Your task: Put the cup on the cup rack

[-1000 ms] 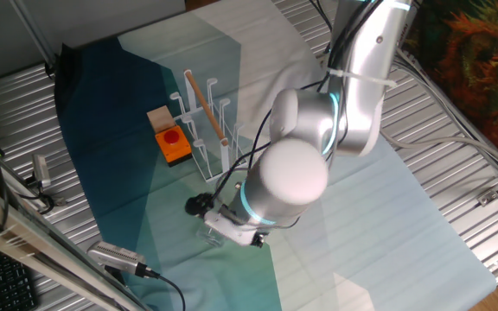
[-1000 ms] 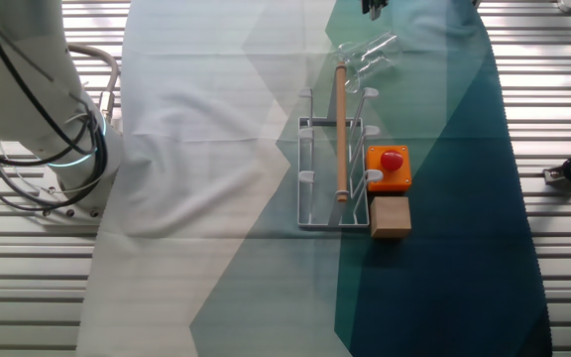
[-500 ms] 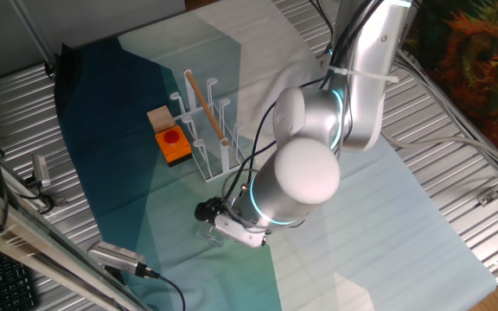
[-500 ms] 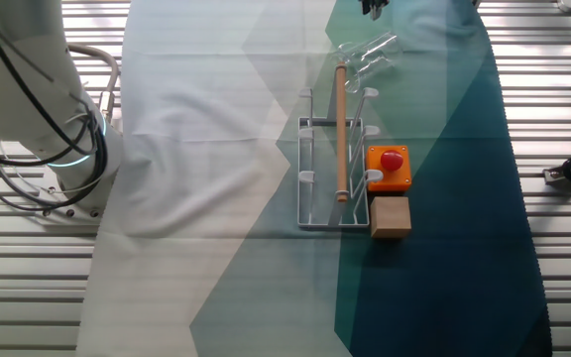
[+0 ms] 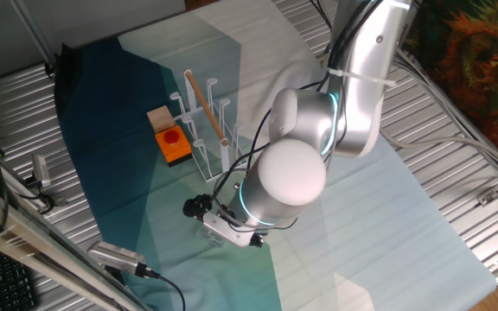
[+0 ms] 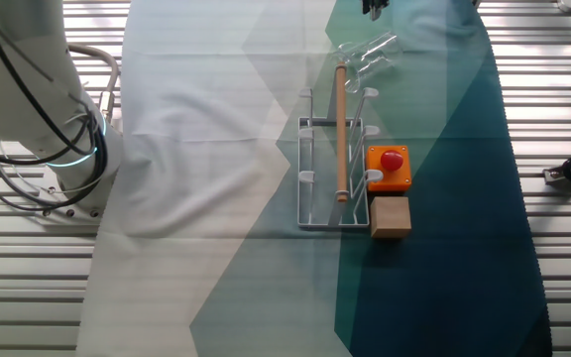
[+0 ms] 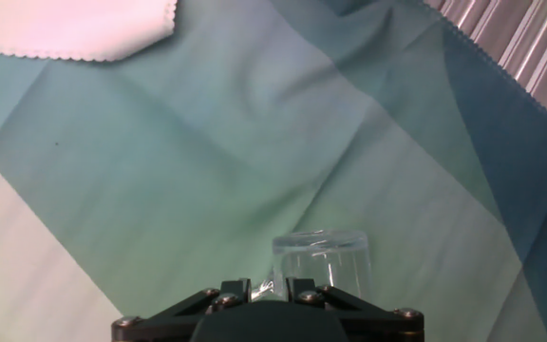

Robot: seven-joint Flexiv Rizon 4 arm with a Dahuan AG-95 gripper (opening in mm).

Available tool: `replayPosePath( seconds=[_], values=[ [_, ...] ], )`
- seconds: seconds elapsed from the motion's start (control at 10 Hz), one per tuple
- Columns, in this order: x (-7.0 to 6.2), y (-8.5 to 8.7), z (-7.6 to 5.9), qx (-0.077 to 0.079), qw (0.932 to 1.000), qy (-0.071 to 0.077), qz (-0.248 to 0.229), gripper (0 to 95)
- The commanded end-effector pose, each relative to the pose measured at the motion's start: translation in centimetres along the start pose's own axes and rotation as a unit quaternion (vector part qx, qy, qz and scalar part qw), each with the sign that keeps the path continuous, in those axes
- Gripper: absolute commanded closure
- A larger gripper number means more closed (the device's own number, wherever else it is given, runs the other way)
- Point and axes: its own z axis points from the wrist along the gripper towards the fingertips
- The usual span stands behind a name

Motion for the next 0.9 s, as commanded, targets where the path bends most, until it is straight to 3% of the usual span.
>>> replayPosePath(
  seconds=[0.1,0.4,0.6,0.8,0.9],
  values=[
    [0.0,0.0,0.0,0.0,1.0,0.001,-0.004,76.0],
    [0.0,0.0,0.1,0.002,0.9999,0.009,-0.01,76.0],
    [1.1,0.0,0.7,0.004,0.9998,0.014,-0.012,76.0],
    [2.7,-0.2,1.9,0.003,0.9998,0.005,-0.019,76.0],
    [2.7,-0.3,2.3,0.004,0.9998,0.007,-0.018,76.0]
  ],
)
